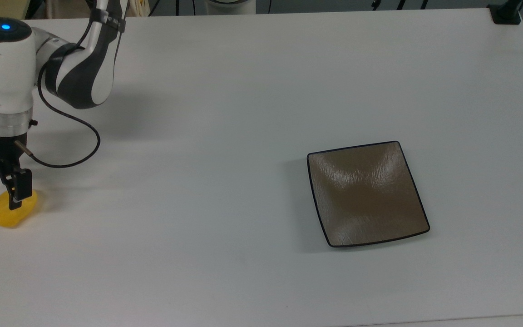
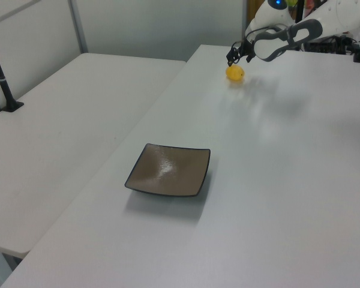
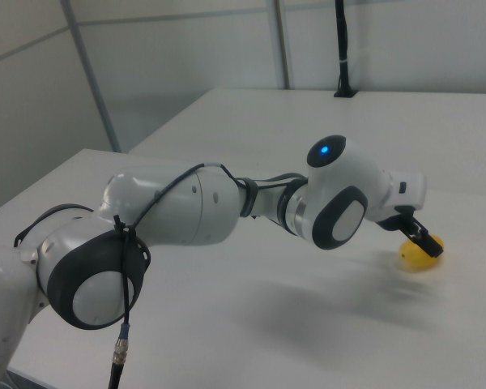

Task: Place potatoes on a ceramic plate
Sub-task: 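Lower the gripper and close it around the yellow potato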

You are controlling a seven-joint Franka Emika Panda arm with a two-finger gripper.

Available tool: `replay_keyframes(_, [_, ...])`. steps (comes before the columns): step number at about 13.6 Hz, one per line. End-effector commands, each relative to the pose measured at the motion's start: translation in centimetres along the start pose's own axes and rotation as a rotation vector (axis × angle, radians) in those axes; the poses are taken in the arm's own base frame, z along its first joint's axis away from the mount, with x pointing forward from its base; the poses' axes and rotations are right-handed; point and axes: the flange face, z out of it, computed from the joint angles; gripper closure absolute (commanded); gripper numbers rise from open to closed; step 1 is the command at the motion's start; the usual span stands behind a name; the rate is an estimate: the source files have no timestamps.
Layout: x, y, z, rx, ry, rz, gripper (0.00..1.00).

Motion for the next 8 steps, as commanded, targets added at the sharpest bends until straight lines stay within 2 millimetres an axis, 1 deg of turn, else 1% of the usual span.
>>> replay_keyframes(1, [-0.2,-0.2,1.1,0.002,0.029,0.01,0.0])
replay_keyframes(6, [-1.4,-0.8,2.3,0.011,0.035,-0.006,0.0])
replay_keyframes(8, [-1.5,-0.8,2.4,0.011,0.034,-0.008,0.13])
